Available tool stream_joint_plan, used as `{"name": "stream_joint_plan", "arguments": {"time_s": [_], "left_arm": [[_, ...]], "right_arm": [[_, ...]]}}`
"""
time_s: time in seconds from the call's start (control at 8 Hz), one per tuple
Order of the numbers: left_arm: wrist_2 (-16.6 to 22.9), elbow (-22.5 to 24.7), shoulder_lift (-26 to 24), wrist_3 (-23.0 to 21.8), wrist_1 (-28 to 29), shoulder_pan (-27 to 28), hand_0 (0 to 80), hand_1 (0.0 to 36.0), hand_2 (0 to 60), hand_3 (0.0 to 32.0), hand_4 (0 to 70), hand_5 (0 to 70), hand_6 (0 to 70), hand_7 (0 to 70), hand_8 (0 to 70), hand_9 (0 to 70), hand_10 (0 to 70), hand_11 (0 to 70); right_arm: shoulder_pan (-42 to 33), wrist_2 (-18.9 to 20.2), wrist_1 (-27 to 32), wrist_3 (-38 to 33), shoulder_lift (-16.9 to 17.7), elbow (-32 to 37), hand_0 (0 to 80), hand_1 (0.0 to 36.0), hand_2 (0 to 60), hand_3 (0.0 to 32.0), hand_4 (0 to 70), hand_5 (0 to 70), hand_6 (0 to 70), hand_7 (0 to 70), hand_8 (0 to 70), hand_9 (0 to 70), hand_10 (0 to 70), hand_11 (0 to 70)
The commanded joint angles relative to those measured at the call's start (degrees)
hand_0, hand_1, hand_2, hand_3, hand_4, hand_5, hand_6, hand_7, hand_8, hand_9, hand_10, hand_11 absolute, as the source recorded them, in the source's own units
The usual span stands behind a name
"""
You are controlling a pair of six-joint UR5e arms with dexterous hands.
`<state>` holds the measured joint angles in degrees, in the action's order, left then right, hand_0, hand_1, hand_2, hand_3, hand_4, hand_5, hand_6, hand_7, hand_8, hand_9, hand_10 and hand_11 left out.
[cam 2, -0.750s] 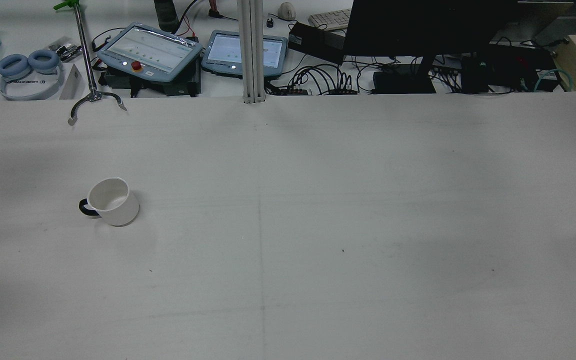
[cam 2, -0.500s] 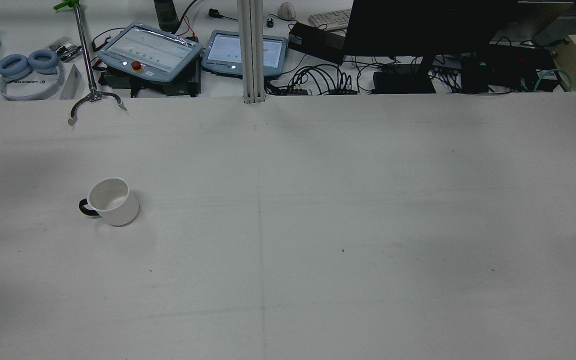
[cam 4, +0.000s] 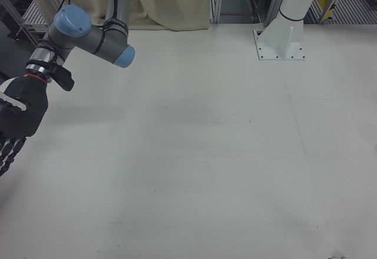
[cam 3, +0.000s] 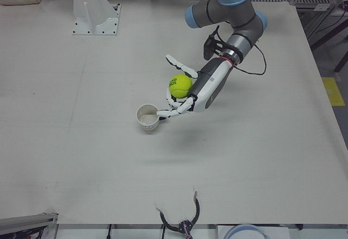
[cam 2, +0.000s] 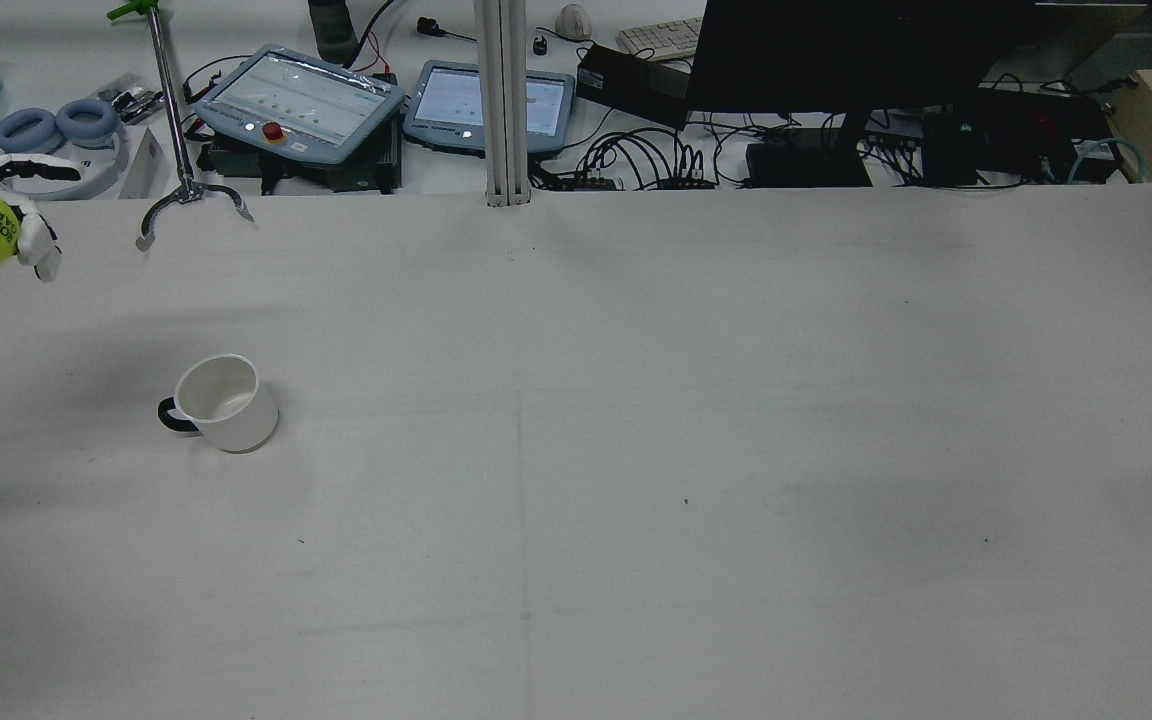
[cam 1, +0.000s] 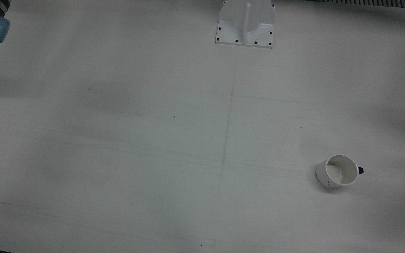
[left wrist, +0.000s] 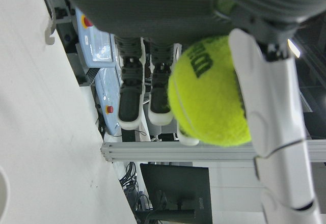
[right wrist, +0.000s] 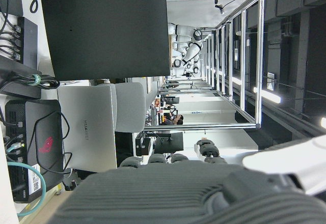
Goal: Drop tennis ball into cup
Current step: 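Move the left hand holding the yellow tennis ball toward the white mug, then position the ball above the mug and open the left hand to drop it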
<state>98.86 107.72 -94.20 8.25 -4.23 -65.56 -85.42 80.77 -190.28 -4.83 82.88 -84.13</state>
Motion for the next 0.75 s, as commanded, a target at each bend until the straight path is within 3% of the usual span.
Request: {"name": "stream_joint_plan", "arguments": {"time_s": [0.0, 0.25, 0.62], "left_arm": [[-0.51, -0.57, -1.76, 1.84, -1.29, 9.81, 55.5, 12.4, 0.4, 0.0, 18.4, 23.0, 70.0, 70.0, 47.5, 60.8, 35.4, 51.2], [-0.59, -1.28, -3.52, 1.85, -2.88, 12.9, 54.4, 11.2, 0.5, 0.0, 18.1, 23.4, 70.0, 70.0, 47.2, 59.7, 34.8, 50.4], [-0.42, -3.03, -4.49, 1.68, -2.19, 12.91, 54.3, 12.1, 0.7, 0.0, 18.8, 20.7, 70.0, 70.0, 44.6, 57.2, 32.4, 47.3]], "right_arm": [[0.07, 0.0, 0.0, 0.0, 0.0, 0.01, 0.0, 0.0, 0.0, 0.0, 0.0, 0.0, 0.0, 0.0, 0.0, 0.0, 0.0, 0.0], [0.07, 0.0, 0.0, 0.0, 0.0, -0.07, 0.0, 0.0, 0.0, 0.0, 0.0, 0.0, 0.0, 0.0, 0.0, 0.0, 0.0, 0.0], [0.07, 0.0, 0.0, 0.0, 0.0, 0.01, 0.0, 0.0, 0.0, 0.0, 0.0, 0.0, 0.0, 0.0, 0.0, 0.0, 0.0, 0.0]]}}
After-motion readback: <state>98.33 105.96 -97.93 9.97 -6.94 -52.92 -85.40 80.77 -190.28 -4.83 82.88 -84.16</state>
